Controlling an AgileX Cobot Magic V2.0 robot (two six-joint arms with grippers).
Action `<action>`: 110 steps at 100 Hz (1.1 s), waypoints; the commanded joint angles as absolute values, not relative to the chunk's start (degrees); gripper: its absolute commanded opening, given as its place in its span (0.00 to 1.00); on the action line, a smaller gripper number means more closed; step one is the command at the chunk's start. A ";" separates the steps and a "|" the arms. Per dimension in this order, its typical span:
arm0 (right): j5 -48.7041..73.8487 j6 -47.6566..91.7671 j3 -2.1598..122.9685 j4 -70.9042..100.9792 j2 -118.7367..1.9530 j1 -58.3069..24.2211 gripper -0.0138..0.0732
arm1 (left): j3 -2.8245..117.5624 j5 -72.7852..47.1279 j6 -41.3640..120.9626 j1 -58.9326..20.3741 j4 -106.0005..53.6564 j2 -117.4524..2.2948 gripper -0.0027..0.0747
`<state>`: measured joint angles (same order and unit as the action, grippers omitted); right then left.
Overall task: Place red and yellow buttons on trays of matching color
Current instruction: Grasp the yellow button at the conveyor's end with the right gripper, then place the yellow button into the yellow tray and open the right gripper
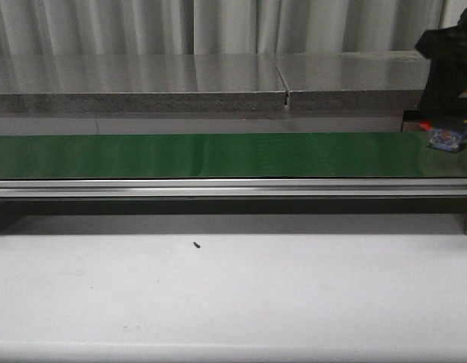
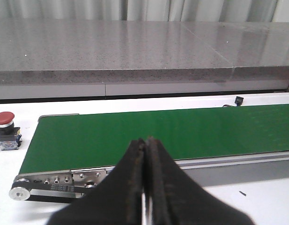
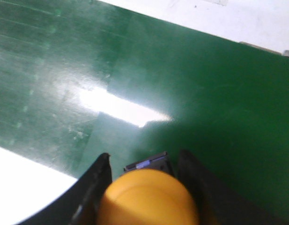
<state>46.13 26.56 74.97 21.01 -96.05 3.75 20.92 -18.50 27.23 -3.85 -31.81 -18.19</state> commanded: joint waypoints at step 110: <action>28.44 15.10 50.62 11.81 -85.67 27.22 0.26 | 22.43 -14.62 27.40 -4.26 -33.11 -18.66 0.01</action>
<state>33.99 14.83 50.05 11.17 -87.47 26.81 20.92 -18.50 27.23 -3.85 -31.94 -18.19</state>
